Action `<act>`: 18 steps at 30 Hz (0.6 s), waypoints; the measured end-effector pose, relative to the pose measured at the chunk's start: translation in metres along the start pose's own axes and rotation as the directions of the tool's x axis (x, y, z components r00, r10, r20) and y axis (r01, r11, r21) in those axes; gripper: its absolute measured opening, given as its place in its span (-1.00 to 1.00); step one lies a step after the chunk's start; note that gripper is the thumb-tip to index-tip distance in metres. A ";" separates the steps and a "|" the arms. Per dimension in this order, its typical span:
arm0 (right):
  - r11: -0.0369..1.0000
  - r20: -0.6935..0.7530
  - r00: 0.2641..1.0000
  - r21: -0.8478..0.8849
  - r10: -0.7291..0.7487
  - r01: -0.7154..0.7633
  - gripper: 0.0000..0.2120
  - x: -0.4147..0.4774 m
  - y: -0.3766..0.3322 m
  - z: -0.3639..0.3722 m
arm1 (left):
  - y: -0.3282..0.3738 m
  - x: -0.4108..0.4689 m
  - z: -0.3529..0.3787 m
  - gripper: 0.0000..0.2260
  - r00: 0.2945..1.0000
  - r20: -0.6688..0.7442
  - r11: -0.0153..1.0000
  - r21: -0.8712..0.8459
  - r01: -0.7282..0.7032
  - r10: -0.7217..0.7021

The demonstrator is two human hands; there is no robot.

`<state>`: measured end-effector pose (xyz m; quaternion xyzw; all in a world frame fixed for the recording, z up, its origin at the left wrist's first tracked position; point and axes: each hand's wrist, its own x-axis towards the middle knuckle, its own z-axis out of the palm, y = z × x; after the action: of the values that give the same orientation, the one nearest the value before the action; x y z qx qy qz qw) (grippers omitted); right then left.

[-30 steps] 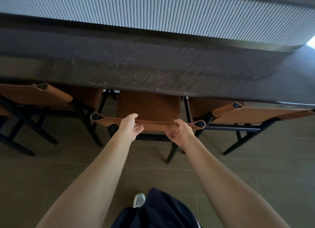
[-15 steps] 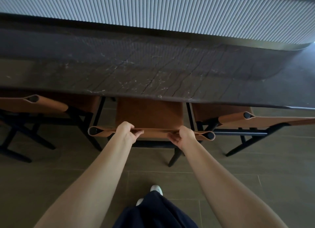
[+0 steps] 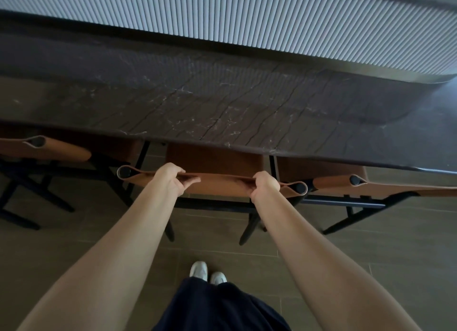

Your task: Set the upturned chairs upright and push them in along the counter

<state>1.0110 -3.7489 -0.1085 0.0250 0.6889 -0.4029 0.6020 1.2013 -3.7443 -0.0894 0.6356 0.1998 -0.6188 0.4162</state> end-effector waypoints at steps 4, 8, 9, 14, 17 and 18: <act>1.000 -0.068 0.998 0.010 -0.017 0.017 -0.79 0.001 0.003 0.004 | 0.002 0.002 0.002 -0.73 1.000 0.005 0.998 0.052 -0.027 0.026; 0.999 -0.109 0.993 0.025 -0.045 0.048 -0.78 0.000 0.007 0.004 | 0.006 0.001 0.000 -0.72 1.000 0.016 0.995 0.094 -0.024 0.023; 0.998 -0.116 0.992 0.028 -0.046 0.050 -0.77 0.000 0.008 0.003 | 0.006 0.001 -0.002 -0.72 1.000 0.014 0.995 0.093 -0.022 0.021; 0.997 -0.135 0.990 0.056 -0.045 0.053 -0.75 -0.001 0.019 -0.003 | -0.002 0.007 -0.010 -0.77 1.000 0.016 0.996 0.083 -0.021 0.020; 0.996 -0.141 0.989 0.074 -0.036 0.047 -0.79 -0.001 0.027 -0.011 | -0.005 0.013 -0.018 -0.76 1.000 0.002 0.997 0.078 0.021 -0.021; 0.996 -0.142 0.989 0.074 -0.030 0.041 -0.79 0.000 0.030 -0.014 | -0.007 0.015 -0.021 -0.76 1.000 -0.003 0.996 0.087 0.028 -0.028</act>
<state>1.0155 -3.7202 -0.1250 0.0641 0.7139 -0.4371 0.5433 1.2110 -3.7272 -0.1078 0.6509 0.1821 -0.6318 0.3794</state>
